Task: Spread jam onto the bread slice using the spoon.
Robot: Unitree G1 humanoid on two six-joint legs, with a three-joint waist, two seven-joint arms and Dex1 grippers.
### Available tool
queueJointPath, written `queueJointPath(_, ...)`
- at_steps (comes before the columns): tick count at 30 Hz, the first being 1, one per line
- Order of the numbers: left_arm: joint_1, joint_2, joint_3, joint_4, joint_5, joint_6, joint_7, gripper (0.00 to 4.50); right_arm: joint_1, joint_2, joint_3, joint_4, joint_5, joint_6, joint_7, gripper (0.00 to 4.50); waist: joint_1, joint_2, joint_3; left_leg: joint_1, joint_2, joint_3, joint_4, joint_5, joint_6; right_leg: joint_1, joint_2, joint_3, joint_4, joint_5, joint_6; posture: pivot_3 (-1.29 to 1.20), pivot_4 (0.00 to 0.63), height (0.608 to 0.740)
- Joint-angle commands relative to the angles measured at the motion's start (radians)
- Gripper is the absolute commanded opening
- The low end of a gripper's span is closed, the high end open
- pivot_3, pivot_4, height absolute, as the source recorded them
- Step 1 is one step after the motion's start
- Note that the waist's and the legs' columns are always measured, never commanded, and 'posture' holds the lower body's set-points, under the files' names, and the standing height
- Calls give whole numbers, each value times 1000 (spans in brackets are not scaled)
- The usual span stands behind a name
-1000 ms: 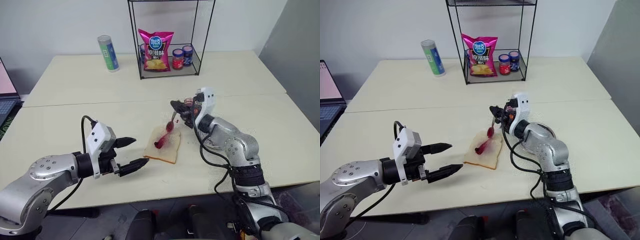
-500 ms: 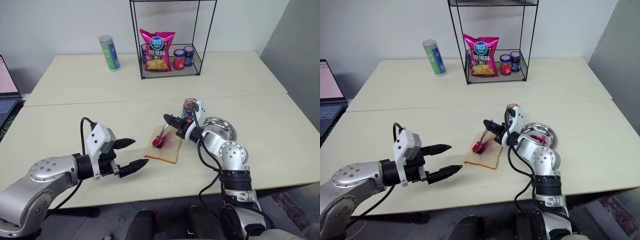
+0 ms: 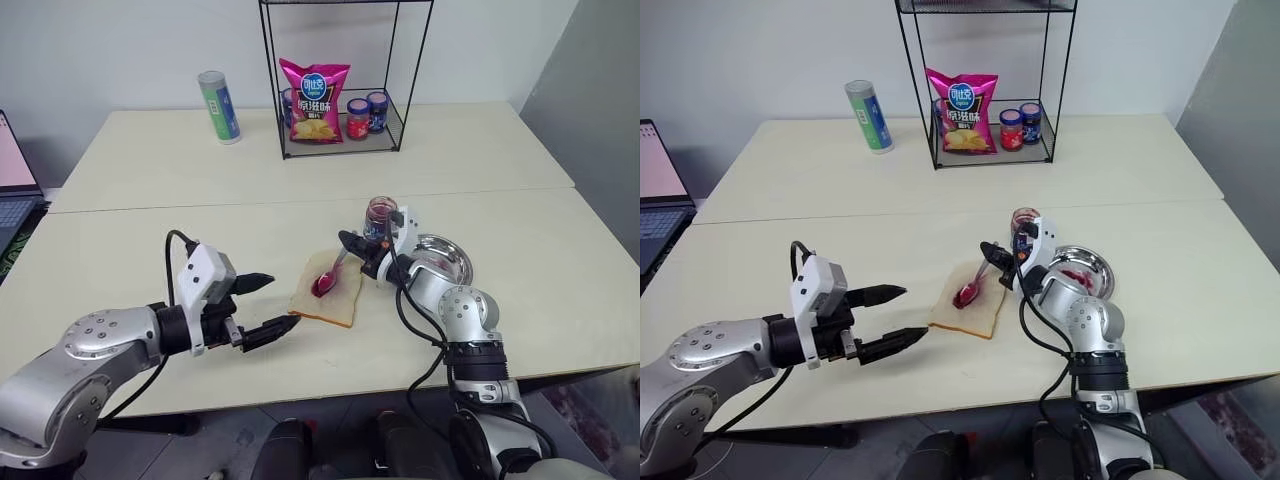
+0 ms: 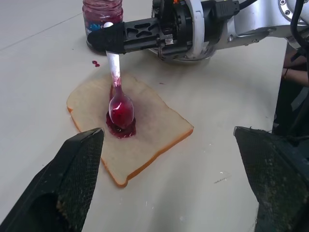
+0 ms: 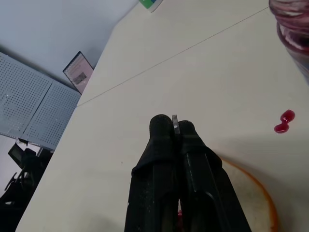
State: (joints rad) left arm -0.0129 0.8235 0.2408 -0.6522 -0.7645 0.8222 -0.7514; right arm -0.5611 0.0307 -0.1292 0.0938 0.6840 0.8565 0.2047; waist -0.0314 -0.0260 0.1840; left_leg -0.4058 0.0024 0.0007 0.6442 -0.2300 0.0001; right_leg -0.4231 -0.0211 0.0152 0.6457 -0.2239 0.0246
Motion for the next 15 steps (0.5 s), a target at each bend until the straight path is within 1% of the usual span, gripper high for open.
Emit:
queueJointPath(1, -20, 11, -5, -1, 7, -20, -4, 4500, 11, -30, -1, -26, -20, -2, 5, 44, 1, 0, 0, 0, 0, 0, 0, 0, 0, 0, 0, 0, 0, 0, 0, 0, 150, 740)
queueJointPath(7, -43, 14, -25, 25, 17, -31, -23, 4500, -15, -99, -40, -60, 2, 19, 7, 44, 4, 0, 0, 0, -1, 0, 0, 0, 0, 1, 0, 0, 0, 0, 0, 0, 150, 740)
queueJointPath(12, -57, 14, -36, 37, 26, -36, -35, 4500, -31, -118, -67, -88, 33, 50, -2, 44, 3, 0, 0, 0, -2, 1, 0, 0, 0, 1, 0, 1, -1, 0, 0, 0, 150, 740)
queueJointPath(13, -59, 14, -39, 39, 27, -38, -36, 4500, -36, -112, -81, -97, 54, 62, -8, 44, 3, 0, 0, 0, -2, 1, 0, 0, 0, 1, 0, 1, -1, 0, 1, 0, 150, 740)
queueJointPath(15, -67, 13, -46, 44, 27, -40, -40, 4500, -53, -79, -135, -115, 152, 109, -23, 44, 3, 0, 0, 0, -2, 0, 0, 0, 0, 1, 0, 0, -1, 0, 1, 0, 150, 740)
